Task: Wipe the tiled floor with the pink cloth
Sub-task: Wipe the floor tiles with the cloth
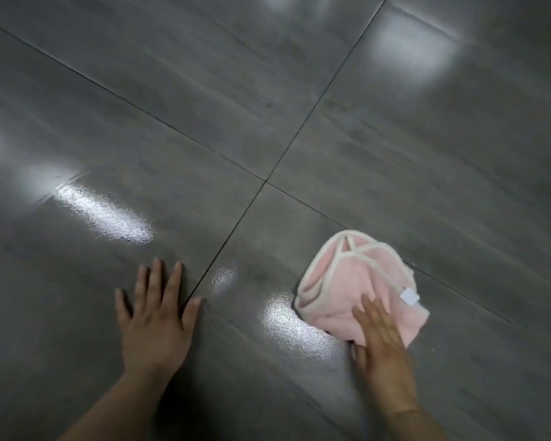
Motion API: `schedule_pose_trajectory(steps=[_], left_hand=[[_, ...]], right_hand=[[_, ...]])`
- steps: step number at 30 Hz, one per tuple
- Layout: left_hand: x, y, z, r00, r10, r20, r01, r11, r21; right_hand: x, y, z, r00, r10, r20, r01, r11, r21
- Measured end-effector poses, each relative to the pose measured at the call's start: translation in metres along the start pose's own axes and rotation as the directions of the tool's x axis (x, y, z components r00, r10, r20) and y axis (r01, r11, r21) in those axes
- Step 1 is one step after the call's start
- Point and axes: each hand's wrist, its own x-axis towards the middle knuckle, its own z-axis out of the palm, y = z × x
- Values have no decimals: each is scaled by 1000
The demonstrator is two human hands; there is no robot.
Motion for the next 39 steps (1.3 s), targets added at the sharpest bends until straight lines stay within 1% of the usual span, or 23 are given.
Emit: schedule_pose_trajectory(steps=[3, 5, 6, 8, 10, 11, 13, 14, 17, 19, 21, 22, 24, 26, 29, 30, 31, 33, 34, 36, 37, 38, 39], left_hand=[[0, -1, 4, 1000, 2, 6, -1, 1000, -7], [0, -2, 2, 1000, 1, 12, 0, 1000, -22], [1, -2, 2, 1000, 1, 11, 0, 1000, -24], [2, -3, 5, 1000, 8, 22, -7, 999, -32], [2, -5, 9, 999, 23, -25, -24, 999, -34], [3, -6, 10, 998, 29, -52, -31, 999, -26], [3, -5, 10, 998, 33, -57, -34, 999, -22], [3, -6, 10, 998, 30, -47, -31, 999, -25], [2, -6, 9, 999, 37, -23, -37, 999, -11], [4, -4, 7, 999, 41, -27, -41, 999, -2], [3, -6, 8, 999, 39, -3, -39, 999, 5], [2, -7, 8, 999, 41, -6, -41, 999, 2], [5, -7, 10, 998, 48, -27, -47, 999, 14], [3, -9, 14, 999, 39, -30, -38, 999, 31], [5, -8, 16, 994, 45, -100, -42, 999, 33], [5, -9, 16, 994, 41, -100, -38, 999, 27], [5, -9, 15, 996, 31, -81, -30, 999, 19], [5, -10, 14, 998, 16, -57, -15, 1000, 12], [5, -9, 13, 999, 10, -50, -9, 1000, 12], [6, -9, 11, 1000, -4, -31, 5, 1000, 23], [5, -9, 11, 1000, -7, -29, 8, 999, 31], [5, -10, 10, 999, -10, -31, 11, 999, 33], [6, -10, 9, 1000, -17, -26, 18, 999, 37]], right_hand=[[24, -19, 11, 980, 194, -45, -196, 978, -71], [50, -56, 34, 983, 182, 0, -181, 978, -104], [66, -80, 44, 992, 116, 50, -110, 989, -103], [99, -129, 61, 979, -120, 162, 133, 988, -73], [128, -163, 69, 880, -328, 344, 357, 934, -23], [142, -167, 69, 826, -352, 440, 391, 920, 2], [165, -146, 62, 816, -346, 463, 415, 908, -52], [174, -126, 55, 855, -303, 420, 361, 931, -62], [185, -55, 21, 974, 39, 223, -14, 994, -111], [181, -36, 4, 960, 247, 135, -230, 965, -129], [176, -58, 17, 944, 313, 102, -298, 944, -139], [171, -77, 30, 967, 245, 65, -236, 964, -121], [151, -124, 60, 994, -90, 60, 96, 990, -107], [127, -164, 77, 898, -354, 261, 378, 925, -46], [136, -154, 69, 786, -498, 365, 546, 837, -35], [152, -133, 64, 783, -461, 417, 524, 850, -44], [172, -110, 54, 831, -376, 410, 428, 903, -40], [208, -58, 30, 957, -101, 271, 133, 986, -103], [218, -39, 17, 977, 47, 206, -20, 991, -133], [211, -35, 15, 965, 205, 167, -180, 972, -151], [196, -47, 25, 964, 216, 155, -196, 971, -136], [179, -66, 35, 976, 164, 145, -145, 980, -134], [158, -83, 45, 989, 34, 144, -17, 993, -113]])
